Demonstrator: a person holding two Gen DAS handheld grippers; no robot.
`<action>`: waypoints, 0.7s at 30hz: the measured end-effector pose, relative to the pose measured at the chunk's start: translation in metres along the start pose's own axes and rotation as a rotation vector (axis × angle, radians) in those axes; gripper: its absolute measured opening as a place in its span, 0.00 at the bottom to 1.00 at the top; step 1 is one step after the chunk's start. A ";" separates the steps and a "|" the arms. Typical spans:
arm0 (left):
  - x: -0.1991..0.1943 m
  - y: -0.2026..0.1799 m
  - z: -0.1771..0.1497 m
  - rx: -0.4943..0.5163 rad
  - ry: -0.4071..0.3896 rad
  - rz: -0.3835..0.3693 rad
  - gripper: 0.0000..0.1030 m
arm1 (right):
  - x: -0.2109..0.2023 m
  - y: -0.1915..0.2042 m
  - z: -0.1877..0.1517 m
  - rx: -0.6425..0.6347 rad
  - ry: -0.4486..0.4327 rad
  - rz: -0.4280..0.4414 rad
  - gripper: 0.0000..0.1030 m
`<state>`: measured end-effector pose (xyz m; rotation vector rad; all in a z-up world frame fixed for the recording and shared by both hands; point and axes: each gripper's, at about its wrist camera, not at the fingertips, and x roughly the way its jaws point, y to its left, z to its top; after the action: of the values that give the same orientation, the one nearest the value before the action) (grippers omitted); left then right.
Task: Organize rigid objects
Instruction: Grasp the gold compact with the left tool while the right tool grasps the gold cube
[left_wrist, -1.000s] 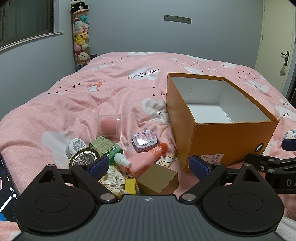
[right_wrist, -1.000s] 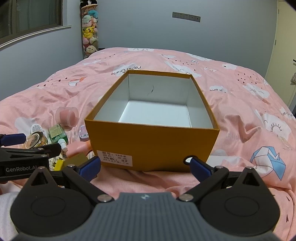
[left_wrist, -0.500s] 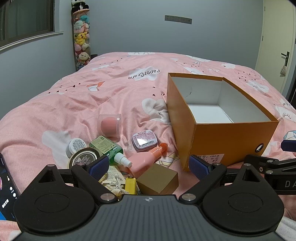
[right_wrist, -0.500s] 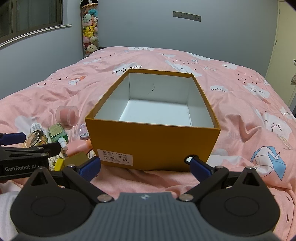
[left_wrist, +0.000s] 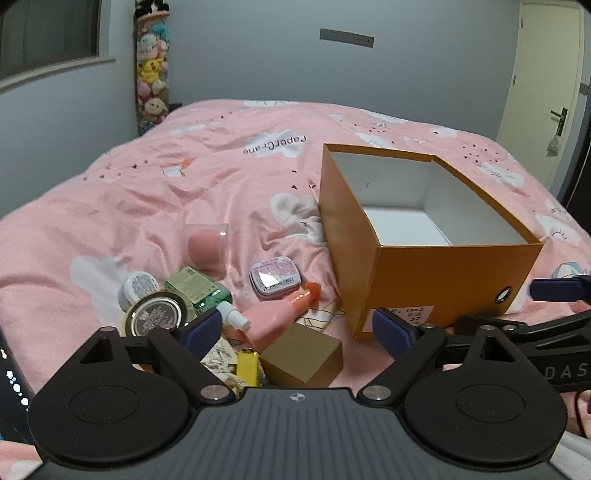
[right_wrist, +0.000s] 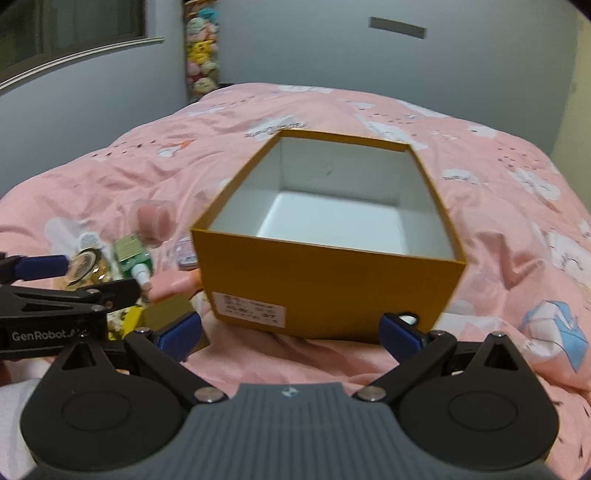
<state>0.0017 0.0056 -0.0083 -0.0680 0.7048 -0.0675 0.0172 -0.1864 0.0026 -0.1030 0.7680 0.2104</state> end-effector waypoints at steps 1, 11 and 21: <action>0.001 0.003 0.001 -0.013 0.012 -0.021 0.98 | 0.002 0.000 0.002 -0.005 0.010 0.016 0.97; 0.021 0.037 0.008 -0.070 0.148 -0.015 0.66 | 0.043 0.014 0.025 -0.105 0.161 0.224 0.63; 0.039 0.085 0.028 -0.075 0.215 0.115 0.86 | 0.094 0.049 0.035 -0.183 0.304 0.400 0.65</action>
<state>0.0525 0.0876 -0.0197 -0.0928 0.9253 0.0626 0.0958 -0.1182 -0.0383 -0.1566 1.0685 0.6572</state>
